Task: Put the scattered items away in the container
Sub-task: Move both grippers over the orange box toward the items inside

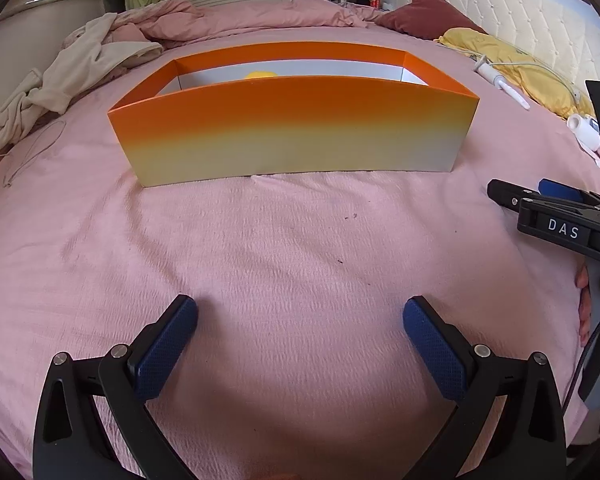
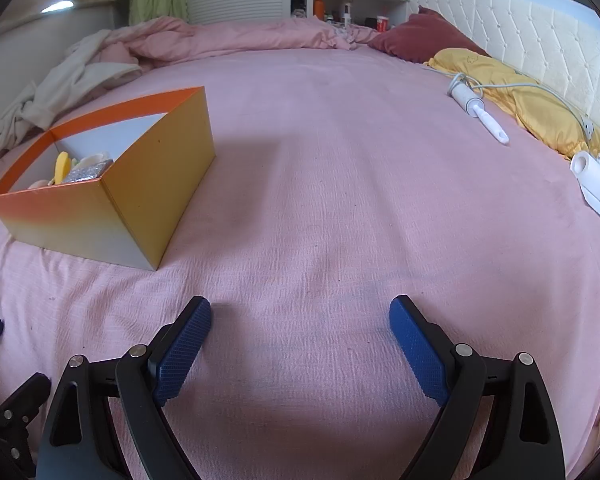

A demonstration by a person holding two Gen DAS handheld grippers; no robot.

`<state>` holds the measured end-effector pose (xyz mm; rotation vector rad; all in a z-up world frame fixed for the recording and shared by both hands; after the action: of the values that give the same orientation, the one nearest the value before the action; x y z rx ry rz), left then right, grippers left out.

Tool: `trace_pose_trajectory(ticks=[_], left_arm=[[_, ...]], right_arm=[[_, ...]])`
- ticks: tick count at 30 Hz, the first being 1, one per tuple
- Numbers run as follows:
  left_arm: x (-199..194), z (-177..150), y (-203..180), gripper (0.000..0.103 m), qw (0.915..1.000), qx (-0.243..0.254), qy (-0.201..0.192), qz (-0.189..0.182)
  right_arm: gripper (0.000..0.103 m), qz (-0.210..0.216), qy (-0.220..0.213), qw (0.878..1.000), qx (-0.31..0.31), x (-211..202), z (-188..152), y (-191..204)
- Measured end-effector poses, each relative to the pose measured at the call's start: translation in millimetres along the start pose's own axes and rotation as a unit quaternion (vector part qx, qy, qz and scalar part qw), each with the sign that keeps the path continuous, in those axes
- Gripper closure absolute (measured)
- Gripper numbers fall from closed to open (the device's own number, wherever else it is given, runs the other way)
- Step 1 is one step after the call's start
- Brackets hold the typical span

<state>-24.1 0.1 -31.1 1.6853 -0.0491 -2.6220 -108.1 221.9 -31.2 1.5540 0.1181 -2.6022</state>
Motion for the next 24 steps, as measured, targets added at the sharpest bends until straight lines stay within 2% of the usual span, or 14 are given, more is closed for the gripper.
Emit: trace_pose_trajectory(ticks=[5, 9, 14, 16, 19, 20, 21, 22, 24], left_arm=[[-1.5, 0.0, -3.0, 0.000, 1.0000, -0.003, 0.000, -0.004], [-1.2, 1.8, 5.8, 0.000, 0.9997, -0.005, 0.021, -0.011], [-4.5, 6.7, 20.3, 0.000, 0.9985, -0.009, 0.055, 0.003], [-8.9, 10.8, 33.4, 0.000, 0.9984, -0.019, 0.052, 0.007], [-21.0, 19.8, 54.8, 0.000, 0.9986, -0.040, 0.033, -0.007], [-25.4, 22.3, 61.4, 0.000, 0.9986, -0.046, 0.025, -0.011], [-29.2, 26.3, 66.3, 0.000, 0.9984, -0.051, 0.020, -0.013], [-32.5, 31.5, 69.9, 0.000, 0.9984, -0.053, 0.016, -0.013], [-39.6, 43.2, 76.8, 0.000, 0.9982, -0.058, 0.002, -0.010]], right_arm=[[0.012, -0.002, 0.000, 1.000, -0.001, -0.5, 0.2, 0.3], [0.012, -0.007, -0.001, 1.000, -0.002, -1.8, 1.4, 4.6], [0.012, 0.023, -0.022, 0.999, -0.010, -14.1, 1.6, 30.3], [0.012, 0.033, -0.029, 0.999, -0.020, -22.8, 6.5, 42.4], [0.013, 0.065, -0.041, 0.997, -0.025, -37.1, 16.5, 58.3], [0.017, 0.075, -0.046, 0.996, -0.026, -43.2, 19.9, 62.8], [0.028, 0.083, -0.052, 0.995, -0.029, -49.8, 23.2, 67.7], [0.033, 0.086, -0.057, 0.994, -0.031, -56.3, 26.6, 72.8], [0.035, 0.090, -0.055, 0.994, -0.037, -65.9, 36.2, 85.1]])
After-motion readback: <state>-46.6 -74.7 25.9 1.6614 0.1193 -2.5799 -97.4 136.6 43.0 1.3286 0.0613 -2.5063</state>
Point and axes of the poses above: each gripper's, at about its wrist camera, not at the fingertips, and x roughly the way its jaws point, y to its left, z to its top, the point moved 4 cm from there along x, roughly the way its jaws point, and after that the axes turned 13 degrees about y, right-handed, at the moved point
